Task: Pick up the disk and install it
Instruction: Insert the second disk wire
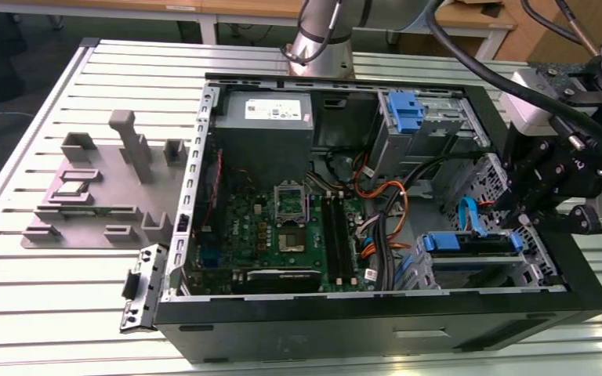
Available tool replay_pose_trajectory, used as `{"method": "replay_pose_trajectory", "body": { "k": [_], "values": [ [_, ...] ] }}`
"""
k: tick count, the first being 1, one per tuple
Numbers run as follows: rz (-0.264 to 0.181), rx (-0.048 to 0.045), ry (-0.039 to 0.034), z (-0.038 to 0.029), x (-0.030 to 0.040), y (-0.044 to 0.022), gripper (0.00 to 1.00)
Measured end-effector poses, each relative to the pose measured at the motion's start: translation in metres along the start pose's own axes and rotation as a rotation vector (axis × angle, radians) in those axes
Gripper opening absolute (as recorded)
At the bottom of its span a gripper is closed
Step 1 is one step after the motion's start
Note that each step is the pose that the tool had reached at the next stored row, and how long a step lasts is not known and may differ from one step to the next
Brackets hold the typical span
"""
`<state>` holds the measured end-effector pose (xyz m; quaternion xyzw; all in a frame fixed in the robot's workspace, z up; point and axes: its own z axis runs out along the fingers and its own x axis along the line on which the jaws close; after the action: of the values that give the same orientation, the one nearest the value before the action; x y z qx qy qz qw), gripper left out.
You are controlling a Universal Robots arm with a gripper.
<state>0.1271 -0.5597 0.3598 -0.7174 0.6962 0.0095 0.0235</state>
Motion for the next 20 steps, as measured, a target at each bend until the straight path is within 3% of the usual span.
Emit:
{"method": "replay_pose_trajectory", "body": {
  "k": [8,20],
  "values": [
    [0.0,0.0,0.0,0.004,-0.0076,-0.0094,0.29],
    [0.0,0.0,0.0001,0.0074,-0.0147,-0.0164,0.29]
  ]
}}
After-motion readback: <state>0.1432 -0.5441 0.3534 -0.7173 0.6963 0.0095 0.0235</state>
